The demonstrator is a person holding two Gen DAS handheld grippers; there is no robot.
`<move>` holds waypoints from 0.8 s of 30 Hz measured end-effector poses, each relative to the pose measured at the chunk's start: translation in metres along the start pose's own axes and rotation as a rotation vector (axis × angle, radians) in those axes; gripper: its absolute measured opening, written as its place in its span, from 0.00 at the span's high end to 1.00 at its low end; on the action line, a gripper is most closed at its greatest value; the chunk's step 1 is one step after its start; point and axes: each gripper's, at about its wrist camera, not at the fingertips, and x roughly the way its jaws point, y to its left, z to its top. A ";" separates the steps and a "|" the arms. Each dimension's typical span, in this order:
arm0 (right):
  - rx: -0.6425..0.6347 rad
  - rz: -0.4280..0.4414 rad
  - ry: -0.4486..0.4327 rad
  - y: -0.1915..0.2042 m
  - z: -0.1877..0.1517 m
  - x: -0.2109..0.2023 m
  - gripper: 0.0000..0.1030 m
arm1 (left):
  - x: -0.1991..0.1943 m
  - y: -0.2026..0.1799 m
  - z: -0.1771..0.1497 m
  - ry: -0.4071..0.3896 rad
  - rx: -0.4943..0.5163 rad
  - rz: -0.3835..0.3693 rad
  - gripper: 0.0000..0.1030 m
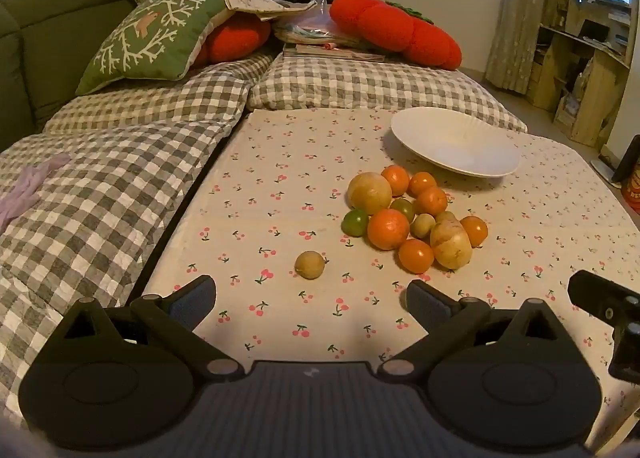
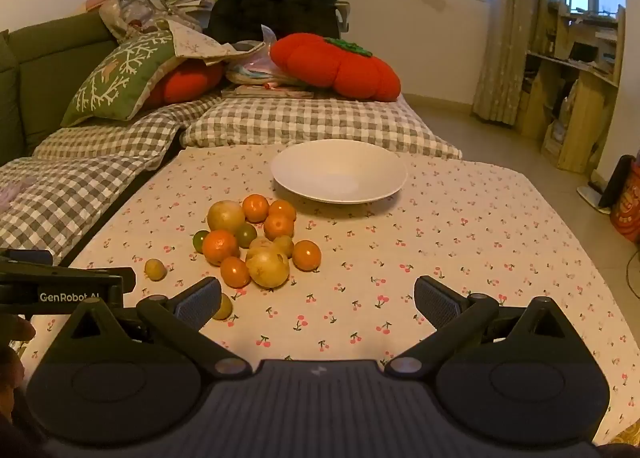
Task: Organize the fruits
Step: 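Move the left tool toward the fruit pile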
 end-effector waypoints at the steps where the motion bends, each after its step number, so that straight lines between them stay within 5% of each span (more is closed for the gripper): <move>1: -0.002 0.001 -0.001 0.001 0.001 0.000 0.00 | 0.000 0.000 0.000 0.001 0.001 0.000 0.11; 24: 0.022 0.008 -0.004 -0.003 0.000 0.009 0.00 | 0.003 0.000 0.000 0.020 0.022 -0.015 0.11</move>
